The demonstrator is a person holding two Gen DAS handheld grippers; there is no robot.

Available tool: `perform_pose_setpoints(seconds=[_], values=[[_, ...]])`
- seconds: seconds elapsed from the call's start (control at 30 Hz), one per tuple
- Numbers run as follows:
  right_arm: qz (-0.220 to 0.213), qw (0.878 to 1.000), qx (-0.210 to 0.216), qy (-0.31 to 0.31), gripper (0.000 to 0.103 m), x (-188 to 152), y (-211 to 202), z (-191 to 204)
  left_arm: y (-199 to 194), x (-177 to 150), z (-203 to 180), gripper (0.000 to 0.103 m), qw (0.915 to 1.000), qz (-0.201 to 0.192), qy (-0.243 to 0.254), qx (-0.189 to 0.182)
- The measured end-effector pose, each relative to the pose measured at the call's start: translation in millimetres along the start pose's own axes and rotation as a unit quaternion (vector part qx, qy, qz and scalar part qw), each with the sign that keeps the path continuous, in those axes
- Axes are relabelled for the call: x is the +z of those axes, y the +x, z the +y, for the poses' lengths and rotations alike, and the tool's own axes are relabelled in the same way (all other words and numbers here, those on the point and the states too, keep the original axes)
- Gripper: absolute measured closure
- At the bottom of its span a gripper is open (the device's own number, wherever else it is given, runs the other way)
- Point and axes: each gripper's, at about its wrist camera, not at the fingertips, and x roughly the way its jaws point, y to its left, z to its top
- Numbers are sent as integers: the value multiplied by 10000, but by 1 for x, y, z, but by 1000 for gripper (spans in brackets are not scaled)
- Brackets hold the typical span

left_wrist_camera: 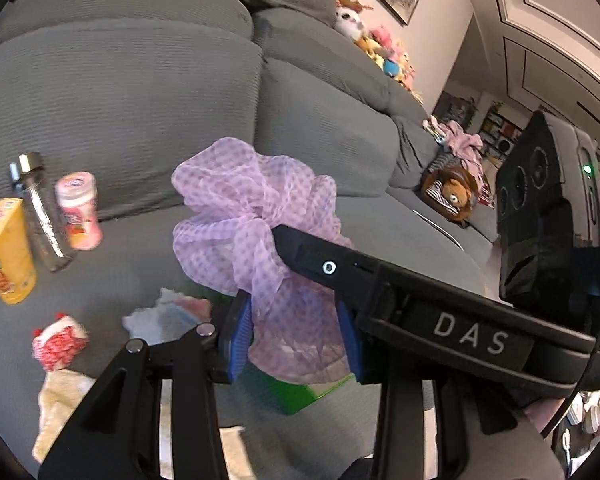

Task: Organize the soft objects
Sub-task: 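Carry the purple pouf with the right gripper over the green box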

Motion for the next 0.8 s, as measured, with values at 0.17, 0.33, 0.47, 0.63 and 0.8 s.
perform_pose_setpoints(seconds=[0.17, 0.33, 0.47, 0.63, 0.8], values=[[-90, 9991, -155, 383, 66, 3, -5, -30, 26, 4, -15, 66, 9995, 247, 58, -177], [-156, 9969, -304, 703, 66, 2, -7, -59, 48, 6, -28, 66, 9985, 445, 168, -261], [-236, 9945, -492, 893, 66, 2, -7, -78, 67, 8, -33, 66, 9972, 632, 191, -362], [-210, 9906, -650, 1181, 66, 2, 2, -102, 93, 8, -35, 66, 9950, 898, 200, -377], [-199, 9860, -866, 1411, 66, 2, 13, -120, 117, 9, -34, 66, 9926, 1155, 191, -320]])
